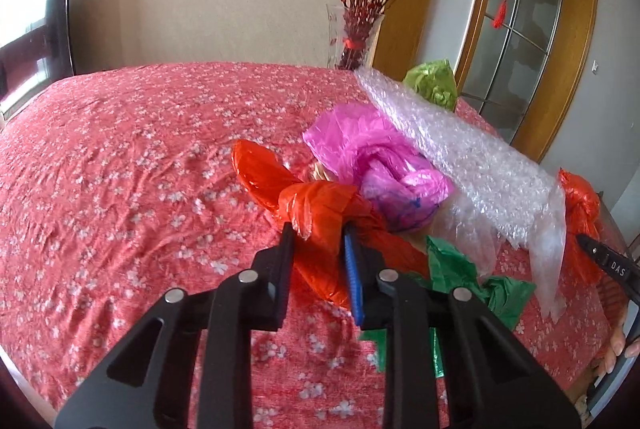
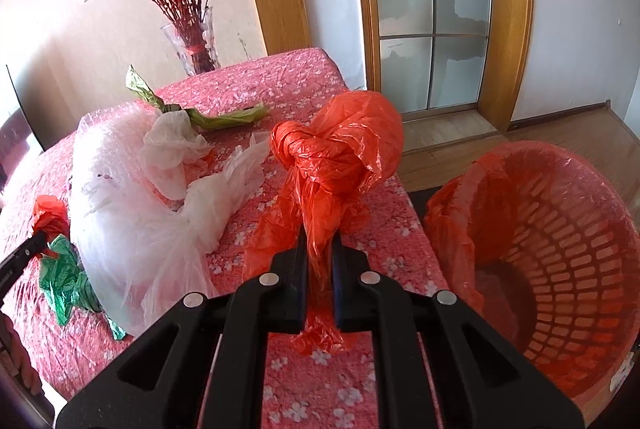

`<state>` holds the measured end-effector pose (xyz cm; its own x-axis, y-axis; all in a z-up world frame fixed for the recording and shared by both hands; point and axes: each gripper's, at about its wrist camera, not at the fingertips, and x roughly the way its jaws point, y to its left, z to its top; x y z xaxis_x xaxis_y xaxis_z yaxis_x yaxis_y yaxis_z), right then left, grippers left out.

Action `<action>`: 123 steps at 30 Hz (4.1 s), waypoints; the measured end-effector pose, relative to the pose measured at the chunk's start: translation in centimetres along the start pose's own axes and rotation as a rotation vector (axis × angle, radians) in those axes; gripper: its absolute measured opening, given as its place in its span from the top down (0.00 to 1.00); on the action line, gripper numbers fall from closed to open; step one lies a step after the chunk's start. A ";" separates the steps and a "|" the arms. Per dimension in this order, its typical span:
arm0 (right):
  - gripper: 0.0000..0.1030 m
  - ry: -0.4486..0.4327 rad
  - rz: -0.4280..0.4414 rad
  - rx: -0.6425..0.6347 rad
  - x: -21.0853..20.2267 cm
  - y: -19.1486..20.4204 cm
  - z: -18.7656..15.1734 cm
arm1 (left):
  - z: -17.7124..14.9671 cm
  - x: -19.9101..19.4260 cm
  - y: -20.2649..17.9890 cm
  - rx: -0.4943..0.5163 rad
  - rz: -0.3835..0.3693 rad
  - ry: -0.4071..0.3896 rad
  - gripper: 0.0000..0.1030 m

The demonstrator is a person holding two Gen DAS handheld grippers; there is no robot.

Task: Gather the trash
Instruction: 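Carry the red bag over the basket and open the right gripper, then grasp the white plastic bag with the right gripper while the left gripper grasps bubble wrap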

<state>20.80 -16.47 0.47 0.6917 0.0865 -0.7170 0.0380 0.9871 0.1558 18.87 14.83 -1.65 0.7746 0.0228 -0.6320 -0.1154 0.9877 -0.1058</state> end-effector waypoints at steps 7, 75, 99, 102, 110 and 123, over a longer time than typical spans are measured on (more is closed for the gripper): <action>0.91 -0.026 0.002 -0.002 -1.2 -0.6 0.1 | 1.7 -2.3 0.3 0.001 0.015 -0.084 0.77; 0.61 -0.169 -0.250 0.242 -10.5 -19.3 -2.1 | -1.1 -1.8 -31.0 0.378 -0.476 -0.005 0.48; 0.62 -0.013 0.140 -0.114 -0.7 5.8 0.8 | 3.5 -5.3 -5.6 0.115 -0.020 -0.151 0.36; 0.61 0.030 0.133 -0.126 1.0 7.0 0.8 | 3.8 -5.2 -4.4 0.092 -0.018 -0.146 0.36; 0.69 0.087 0.089 -0.172 3.4 8.0 -0.8 | 3.8 -4.8 -3.3 0.064 -0.028 -0.132 0.36; 0.89 0.039 -0.010 -0.078 1.5 2.0 -1.1 | 4.9 -3.4 -6.3 0.081 -0.094 -0.092 0.36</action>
<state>21.12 -14.26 -1.03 0.6633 0.0807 -0.7440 -0.0126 0.9952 0.0967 19.96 9.33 4.93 0.8340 -0.0601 -0.5485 0.0083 0.9953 -0.0964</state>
